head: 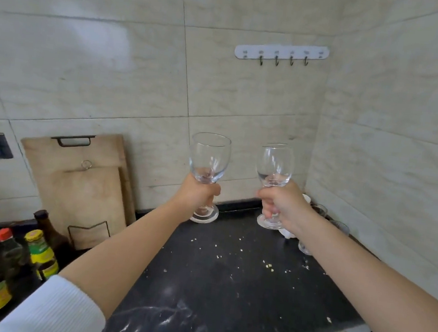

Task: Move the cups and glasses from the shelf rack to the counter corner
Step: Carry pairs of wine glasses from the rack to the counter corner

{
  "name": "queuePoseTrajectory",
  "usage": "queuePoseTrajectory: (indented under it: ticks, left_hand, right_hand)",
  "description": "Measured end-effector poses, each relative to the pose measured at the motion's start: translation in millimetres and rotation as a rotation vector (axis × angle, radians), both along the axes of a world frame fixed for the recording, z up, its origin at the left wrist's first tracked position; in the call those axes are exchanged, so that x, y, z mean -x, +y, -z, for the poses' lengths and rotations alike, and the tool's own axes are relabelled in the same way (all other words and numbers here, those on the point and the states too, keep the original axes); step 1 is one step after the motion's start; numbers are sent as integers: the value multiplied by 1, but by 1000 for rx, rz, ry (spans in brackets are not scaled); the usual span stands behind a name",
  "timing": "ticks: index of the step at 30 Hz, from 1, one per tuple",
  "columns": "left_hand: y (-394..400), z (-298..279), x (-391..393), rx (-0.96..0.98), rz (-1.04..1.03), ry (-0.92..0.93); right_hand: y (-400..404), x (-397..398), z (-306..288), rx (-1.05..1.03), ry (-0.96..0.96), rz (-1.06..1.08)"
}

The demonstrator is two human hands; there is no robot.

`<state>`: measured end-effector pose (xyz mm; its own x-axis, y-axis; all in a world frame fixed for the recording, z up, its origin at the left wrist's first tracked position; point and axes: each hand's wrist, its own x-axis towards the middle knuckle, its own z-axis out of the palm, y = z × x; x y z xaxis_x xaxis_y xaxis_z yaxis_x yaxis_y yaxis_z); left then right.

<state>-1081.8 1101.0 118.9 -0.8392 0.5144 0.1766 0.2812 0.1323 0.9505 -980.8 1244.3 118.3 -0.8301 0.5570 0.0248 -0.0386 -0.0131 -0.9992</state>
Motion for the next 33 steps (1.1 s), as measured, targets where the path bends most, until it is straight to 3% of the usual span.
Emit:
queuePoseTrajectory:
  ticks: [4,11,15,18,23,30,33]
  left_hand:
    - [21,13,53,-62,-35,-55]
    - [49,42,131,-157,104,-250]
    - [71,65,157,-326,194,-431]
    - [92,80,173,-398,187,-582]
    - [135,105,188,-236,172,-577]
    - [202,140,205,-157,-117,-583]
    - [228,162,214,-32,-242,-535]
  right_hand:
    - [33,61,13,53,17,-66]
    - [72,131,52,81,38,-58]
    - [92,149,68,105,158,6]
    - [112,161,82,172,145,38]
    - [160,187,115,125,43,43]
    - [233,243,166,-135,-220,103]
    - [258,260,184,-246,-323,37]
